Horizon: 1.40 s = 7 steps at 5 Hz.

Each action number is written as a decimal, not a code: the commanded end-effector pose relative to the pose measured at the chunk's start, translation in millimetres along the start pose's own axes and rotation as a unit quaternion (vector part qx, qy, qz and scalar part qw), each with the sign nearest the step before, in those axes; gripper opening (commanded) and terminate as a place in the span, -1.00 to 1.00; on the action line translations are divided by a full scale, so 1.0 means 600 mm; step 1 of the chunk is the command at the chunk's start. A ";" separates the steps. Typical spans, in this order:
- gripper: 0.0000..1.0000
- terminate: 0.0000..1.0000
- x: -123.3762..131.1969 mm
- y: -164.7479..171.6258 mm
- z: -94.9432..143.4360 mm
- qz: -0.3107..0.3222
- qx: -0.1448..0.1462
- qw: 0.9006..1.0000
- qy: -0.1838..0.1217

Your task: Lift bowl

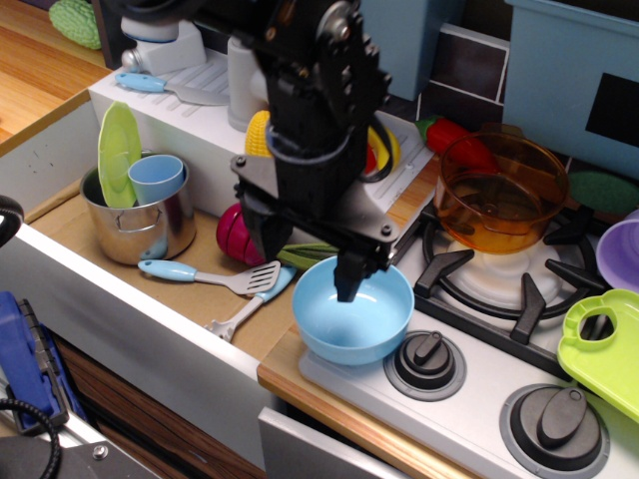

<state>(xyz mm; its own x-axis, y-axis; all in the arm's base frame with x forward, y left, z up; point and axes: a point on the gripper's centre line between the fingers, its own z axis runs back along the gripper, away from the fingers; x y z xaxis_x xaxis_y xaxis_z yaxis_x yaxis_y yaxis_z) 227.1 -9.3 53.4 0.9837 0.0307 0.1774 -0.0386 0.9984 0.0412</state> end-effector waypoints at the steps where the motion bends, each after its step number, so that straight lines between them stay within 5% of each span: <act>1: 1.00 -1.00 0.020 0.006 -0.017 0.008 -0.005 1.000 -0.018; 2: 1.00 -1.00 0.019 0.005 -0.031 0.011 -0.011 1.000 -0.019; 3: -1.00 -1.00 0.017 0.002 -0.042 0.018 -0.010 1.000 -0.024; 5: -1.00 -1.00 0.012 -0.006 -0.048 0.023 -0.017 0.999 -0.032; 7: -1.00 -1.00 0.026 -0.001 0.024 0.016 0.008 1.000 -0.023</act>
<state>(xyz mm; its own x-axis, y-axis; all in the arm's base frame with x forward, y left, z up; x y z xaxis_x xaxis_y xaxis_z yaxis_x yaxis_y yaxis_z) 232.3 -7.7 74.8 0.9840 0.0611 0.1676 -0.0731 0.9951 0.0666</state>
